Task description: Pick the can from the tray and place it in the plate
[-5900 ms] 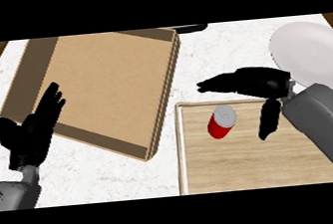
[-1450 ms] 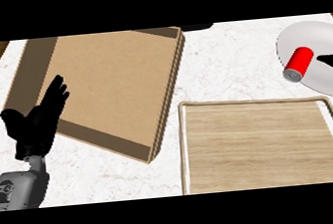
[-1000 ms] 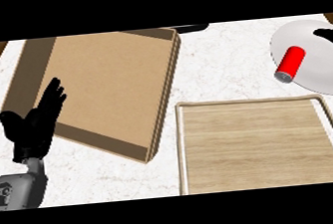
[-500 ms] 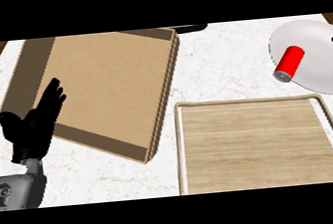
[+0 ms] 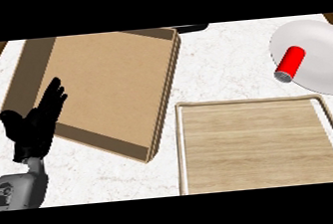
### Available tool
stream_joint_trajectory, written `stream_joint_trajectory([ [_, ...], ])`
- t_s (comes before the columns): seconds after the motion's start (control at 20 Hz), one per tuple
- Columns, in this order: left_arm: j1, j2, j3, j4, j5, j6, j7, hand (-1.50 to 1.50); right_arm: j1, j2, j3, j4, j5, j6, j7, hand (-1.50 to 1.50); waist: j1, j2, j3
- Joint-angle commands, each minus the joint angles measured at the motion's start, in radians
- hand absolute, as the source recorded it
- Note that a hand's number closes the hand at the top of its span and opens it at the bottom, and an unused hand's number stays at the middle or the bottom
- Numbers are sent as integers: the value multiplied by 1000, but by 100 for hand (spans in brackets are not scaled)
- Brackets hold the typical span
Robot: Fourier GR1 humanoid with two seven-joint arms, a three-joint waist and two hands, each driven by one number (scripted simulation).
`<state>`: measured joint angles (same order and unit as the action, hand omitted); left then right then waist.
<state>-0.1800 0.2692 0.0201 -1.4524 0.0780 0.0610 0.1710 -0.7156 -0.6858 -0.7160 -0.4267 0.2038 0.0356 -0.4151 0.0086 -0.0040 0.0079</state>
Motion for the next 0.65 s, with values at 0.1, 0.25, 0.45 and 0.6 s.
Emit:
stream_joint_trajectory([
  [0.1,21,-13,-3,-18,5,-20,57,0,92,26,13,-20,-35,-14,-59,-150,-4,4,-7],
  [0.25,2,10,37,6,23,-42,51,0,99,-62,0,72,-42,31,-108,-150,5,10,-6],
  [0.45,-22,-22,18,14,-4,-25,53,0,106,-94,23,93,-35,31,-90,-150,4,9,-6],
  [0.6,26,-70,-14,53,-48,3,-24,0,97,-137,18,127,-41,46,-64,-150,6,10,-6],
])
